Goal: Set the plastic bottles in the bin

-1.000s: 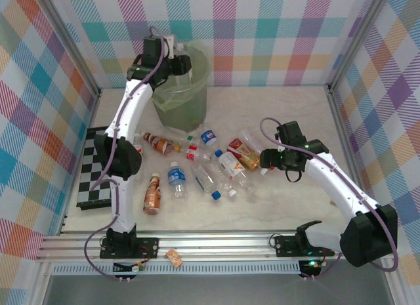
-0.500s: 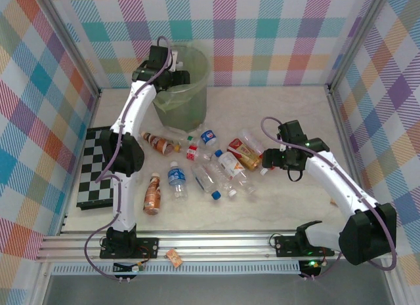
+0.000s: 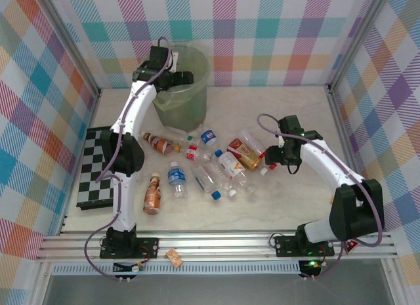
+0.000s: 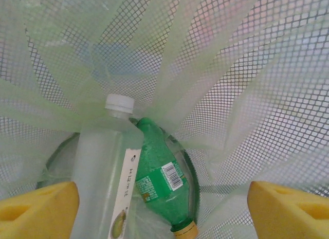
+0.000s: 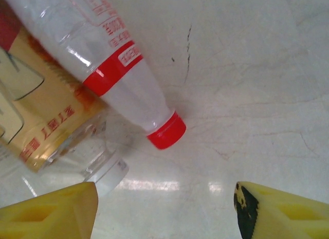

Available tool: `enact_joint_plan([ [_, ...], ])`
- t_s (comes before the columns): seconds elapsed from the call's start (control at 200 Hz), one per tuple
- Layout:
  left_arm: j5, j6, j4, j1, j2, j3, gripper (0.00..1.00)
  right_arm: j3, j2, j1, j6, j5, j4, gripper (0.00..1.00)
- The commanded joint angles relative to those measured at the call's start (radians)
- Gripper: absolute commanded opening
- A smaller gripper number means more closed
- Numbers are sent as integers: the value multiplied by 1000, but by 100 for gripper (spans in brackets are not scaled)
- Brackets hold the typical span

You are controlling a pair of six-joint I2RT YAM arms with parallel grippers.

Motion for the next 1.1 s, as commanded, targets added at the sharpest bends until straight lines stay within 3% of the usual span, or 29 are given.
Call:
enact_joint_plan([
  [0.0, 30, 9, 9, 1, -95, 26, 86, 43, 54, -16, -69, -54, 55, 69],
  [0.38, 25, 12, 12, 1, -335, -51, 90, 148, 263, -16, -107, -96, 70, 66],
  [0.635, 38, -21, 136, -20, -668, -471, 90, 177, 350, -16, -96, -125, 107, 63],
  [0.85, 46, -99, 198, -38, -929, -823, 91, 198, 431, -23, -73, -143, 103, 68],
  [1.095, 64, -207, 200, -56, -1125, -1100, 91, 167, 453, -34, -16, -142, 140, 60],
])
